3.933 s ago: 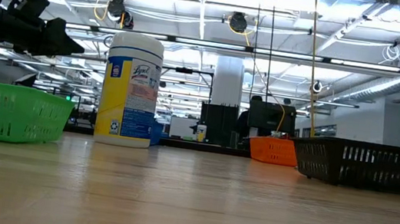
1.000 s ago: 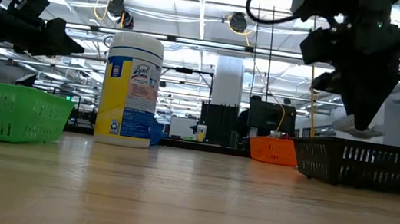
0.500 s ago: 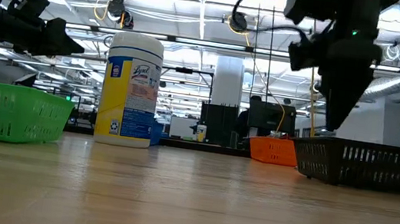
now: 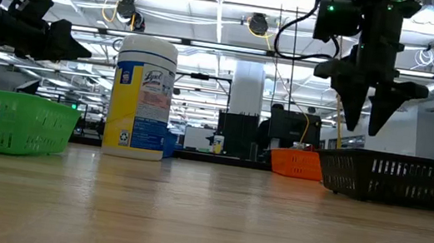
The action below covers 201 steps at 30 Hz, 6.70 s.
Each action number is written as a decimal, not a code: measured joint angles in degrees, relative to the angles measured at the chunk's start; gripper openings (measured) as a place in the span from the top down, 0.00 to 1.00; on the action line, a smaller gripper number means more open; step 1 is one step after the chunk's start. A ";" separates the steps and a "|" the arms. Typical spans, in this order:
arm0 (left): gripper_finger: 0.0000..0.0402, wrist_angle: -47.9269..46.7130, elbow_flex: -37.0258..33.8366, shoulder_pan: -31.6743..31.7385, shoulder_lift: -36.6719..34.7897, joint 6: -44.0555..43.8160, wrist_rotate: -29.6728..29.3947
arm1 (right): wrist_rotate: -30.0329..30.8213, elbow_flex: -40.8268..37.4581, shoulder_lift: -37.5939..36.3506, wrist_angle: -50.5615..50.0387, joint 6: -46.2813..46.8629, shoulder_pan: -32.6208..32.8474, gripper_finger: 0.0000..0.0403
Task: Pick & Place First Aid Supplies
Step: Put the orange ointment pack into the orange bin
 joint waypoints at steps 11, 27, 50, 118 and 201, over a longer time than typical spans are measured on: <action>0.32 -0.02 -0.02 -0.02 0.00 0.00 0.00 | 2.99 0.00 -1.78 -5.64 10.71 -8.72 0.54; 0.32 0.02 -0.02 0.00 -0.02 0.00 0.02 | 2.85 -2.93 0.69 -2.04 17.62 -17.40 0.55; 0.32 0.02 -0.02 -0.01 0.00 0.00 0.02 | 2.67 -15.61 6.47 17.42 17.77 -19.26 0.77; 0.32 0.02 -0.02 -0.02 -0.02 0.00 0.02 | -3.67 18.68 27.81 12.54 -44.31 -30.52 0.70; 0.32 0.04 -0.02 -0.01 -0.01 0.00 0.00 | -0.32 -8.41 11.32 28.91 -48.60 -37.62 0.98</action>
